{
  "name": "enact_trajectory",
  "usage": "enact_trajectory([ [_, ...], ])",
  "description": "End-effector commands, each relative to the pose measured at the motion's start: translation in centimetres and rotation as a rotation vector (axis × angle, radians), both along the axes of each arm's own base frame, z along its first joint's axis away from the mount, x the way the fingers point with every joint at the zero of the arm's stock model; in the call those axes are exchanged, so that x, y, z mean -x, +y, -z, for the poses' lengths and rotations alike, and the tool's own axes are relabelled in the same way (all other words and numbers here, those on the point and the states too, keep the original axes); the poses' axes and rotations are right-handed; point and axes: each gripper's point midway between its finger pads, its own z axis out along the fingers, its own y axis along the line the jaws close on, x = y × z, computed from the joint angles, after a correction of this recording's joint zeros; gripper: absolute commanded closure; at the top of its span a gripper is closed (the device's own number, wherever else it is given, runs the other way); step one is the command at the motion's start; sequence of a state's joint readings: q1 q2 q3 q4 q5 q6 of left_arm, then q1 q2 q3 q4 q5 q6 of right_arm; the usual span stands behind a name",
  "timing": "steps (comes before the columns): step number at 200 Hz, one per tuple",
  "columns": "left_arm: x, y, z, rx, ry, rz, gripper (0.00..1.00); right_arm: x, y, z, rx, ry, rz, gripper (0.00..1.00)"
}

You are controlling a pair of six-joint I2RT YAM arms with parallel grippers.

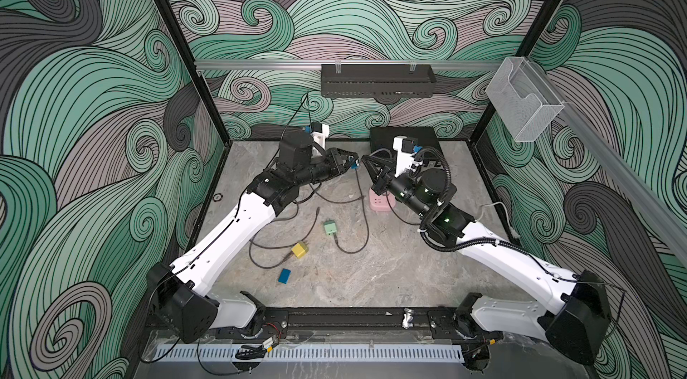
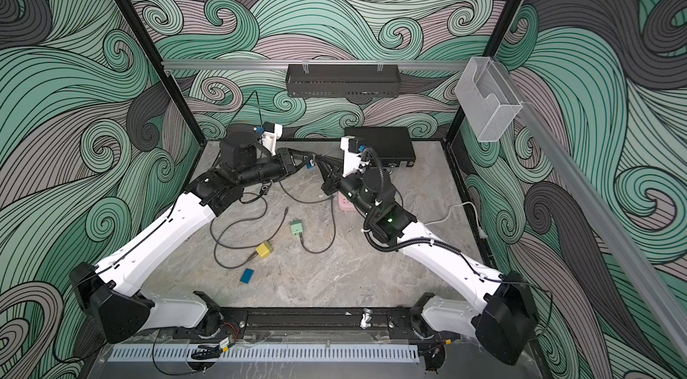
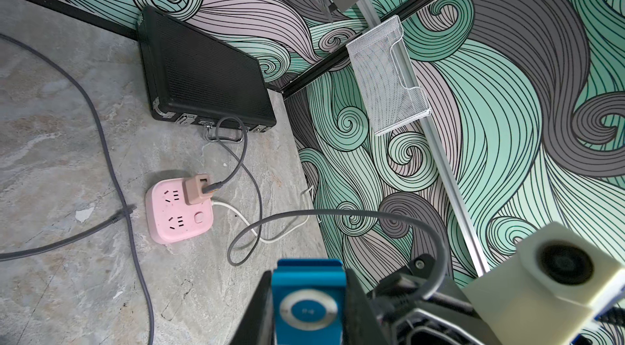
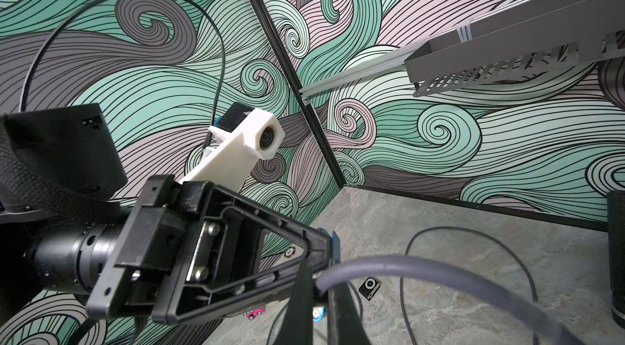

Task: Charge mp3
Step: Insert the charging cable into the MP3 player.

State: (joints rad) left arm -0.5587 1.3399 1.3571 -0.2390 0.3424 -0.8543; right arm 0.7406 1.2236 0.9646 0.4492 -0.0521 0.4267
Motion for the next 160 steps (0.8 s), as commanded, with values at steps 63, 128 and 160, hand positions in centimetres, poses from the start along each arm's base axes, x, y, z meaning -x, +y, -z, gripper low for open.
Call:
enact_trajectory([
  [63, 0.1, -0.3, -1.6, 0.043, -0.037, 0.024, 0.87, -0.3, 0.2, -0.2, -0.025, 0.009, 0.011, 1.0],
  [128, 0.2, -0.4, -1.7, 0.041, -0.042, 0.024, 0.87, -0.5, 0.7, 1.0, -0.004, 0.049, 0.02, 1.0],
  [160, 0.1, -0.7, -1.6, 0.04, -0.045, 0.027, 0.87, -0.5, 1.2, 1.7, 0.02, 0.065, 0.016, 1.0],
])
